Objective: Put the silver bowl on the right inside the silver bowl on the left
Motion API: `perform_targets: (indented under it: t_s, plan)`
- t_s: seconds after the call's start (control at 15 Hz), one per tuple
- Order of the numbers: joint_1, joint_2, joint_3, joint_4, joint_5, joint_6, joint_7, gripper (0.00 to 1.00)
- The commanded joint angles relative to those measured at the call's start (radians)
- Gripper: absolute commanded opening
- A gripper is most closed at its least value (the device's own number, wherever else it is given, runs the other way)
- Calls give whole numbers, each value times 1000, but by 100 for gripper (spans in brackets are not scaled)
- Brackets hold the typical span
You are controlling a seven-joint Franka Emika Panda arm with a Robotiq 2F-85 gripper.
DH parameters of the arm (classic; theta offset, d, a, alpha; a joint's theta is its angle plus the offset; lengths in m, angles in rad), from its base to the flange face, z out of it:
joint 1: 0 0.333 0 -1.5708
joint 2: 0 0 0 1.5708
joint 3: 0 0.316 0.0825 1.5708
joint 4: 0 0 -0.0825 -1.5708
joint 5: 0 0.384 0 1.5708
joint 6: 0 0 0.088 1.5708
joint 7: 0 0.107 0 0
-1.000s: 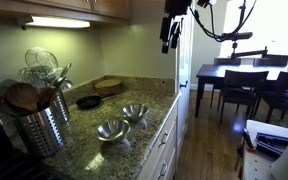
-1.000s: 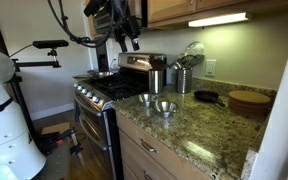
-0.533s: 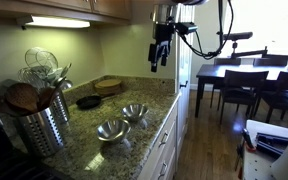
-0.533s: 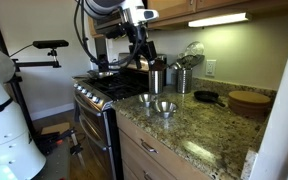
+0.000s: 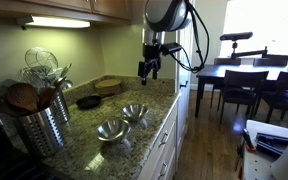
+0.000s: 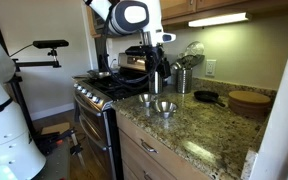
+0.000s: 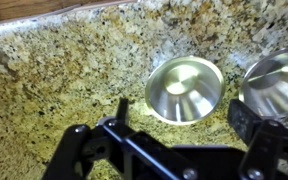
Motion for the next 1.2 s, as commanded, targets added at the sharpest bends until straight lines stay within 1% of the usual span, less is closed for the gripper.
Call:
perform_targets:
  t_s: [0.0, 0.47, 0.6, 1.13]
  plan:
    - [-14, 134, -3, 94, 35, 29, 15, 100]
    - [-43, 324, -2, 224, 53, 12, 23, 100]
    - [-52, 368, 5, 254, 73, 9, 13, 100]
    - [-76, 490, 31, 340, 160, 2, 1, 100]
